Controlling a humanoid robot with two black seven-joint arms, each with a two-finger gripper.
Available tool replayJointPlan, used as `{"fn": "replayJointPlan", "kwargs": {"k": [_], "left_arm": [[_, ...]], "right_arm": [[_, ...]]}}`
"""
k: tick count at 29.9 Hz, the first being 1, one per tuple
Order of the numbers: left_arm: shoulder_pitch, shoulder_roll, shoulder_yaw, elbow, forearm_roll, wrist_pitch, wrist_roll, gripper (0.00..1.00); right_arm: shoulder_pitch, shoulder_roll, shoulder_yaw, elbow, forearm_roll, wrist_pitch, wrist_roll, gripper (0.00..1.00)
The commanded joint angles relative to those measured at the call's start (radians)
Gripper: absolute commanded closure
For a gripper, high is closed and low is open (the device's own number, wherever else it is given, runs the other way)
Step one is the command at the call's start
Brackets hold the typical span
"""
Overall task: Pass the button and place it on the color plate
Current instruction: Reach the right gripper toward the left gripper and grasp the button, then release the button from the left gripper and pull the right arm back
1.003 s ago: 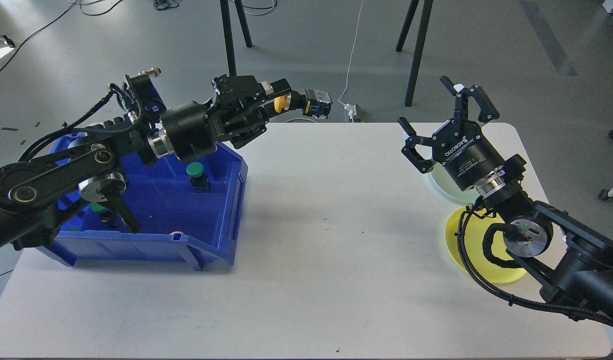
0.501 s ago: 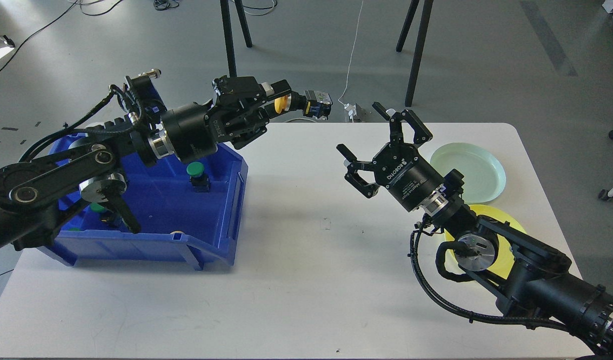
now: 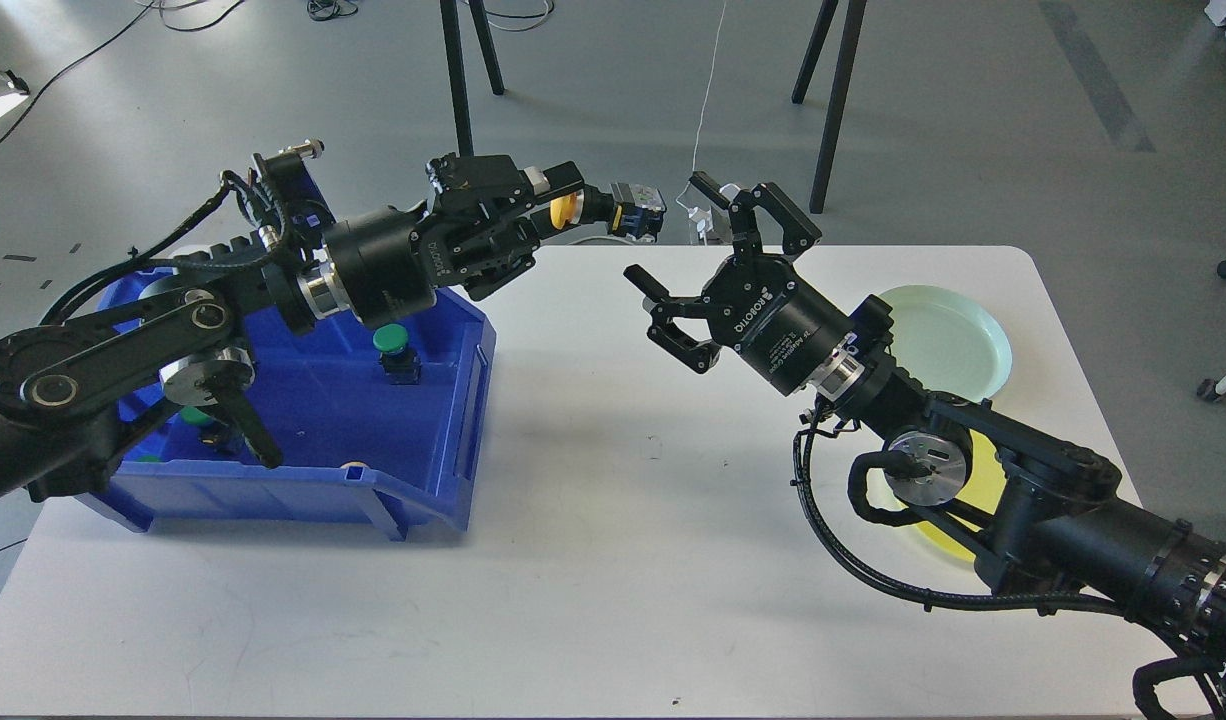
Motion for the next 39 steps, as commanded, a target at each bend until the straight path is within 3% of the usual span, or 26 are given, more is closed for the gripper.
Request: {"fn": "replayJointPlan", "kwargs": {"k": [1, 11, 17, 31, 36, 39], "left_arm": [[0.000, 0.000, 0.000, 0.000, 0.000, 0.000, 0.000, 0.78], [0.000, 0.000, 0.000, 0.000, 0.000, 0.000, 0.000, 0.77], [0.000, 0.000, 0.000, 0.000, -0.001, 0.000, 0.000, 0.77], [0.015, 0.011, 0.003, 0.011, 0.003, 0.000, 0.000, 0.77], [0.012, 0.012, 0.003, 0.012, 0.008, 0.000, 0.000, 0.77], [0.014, 0.014, 0.002, 0.012, 0.008, 0.000, 0.000, 0.77]], "right_arm": [[0.039, -0.001, -0.031, -0.003, 0.014, 0.000, 0.000, 0.01], [0.107, 0.001, -0.126, -0.003, 0.015, 0.000, 0.000, 0.02], [0.105, -0.004, -0.127, -0.002, 0.015, 0.000, 0.000, 0.09], [0.104, 0.002, -0.120, -0.003, 0.018, 0.000, 0.000, 0.66], [0.104, 0.007, -0.123, -0.002, 0.018, 0.000, 0.000, 0.95], [0.104, 0.005, -0.118, -0.002, 0.022, 0.000, 0.000, 0.99]]}}
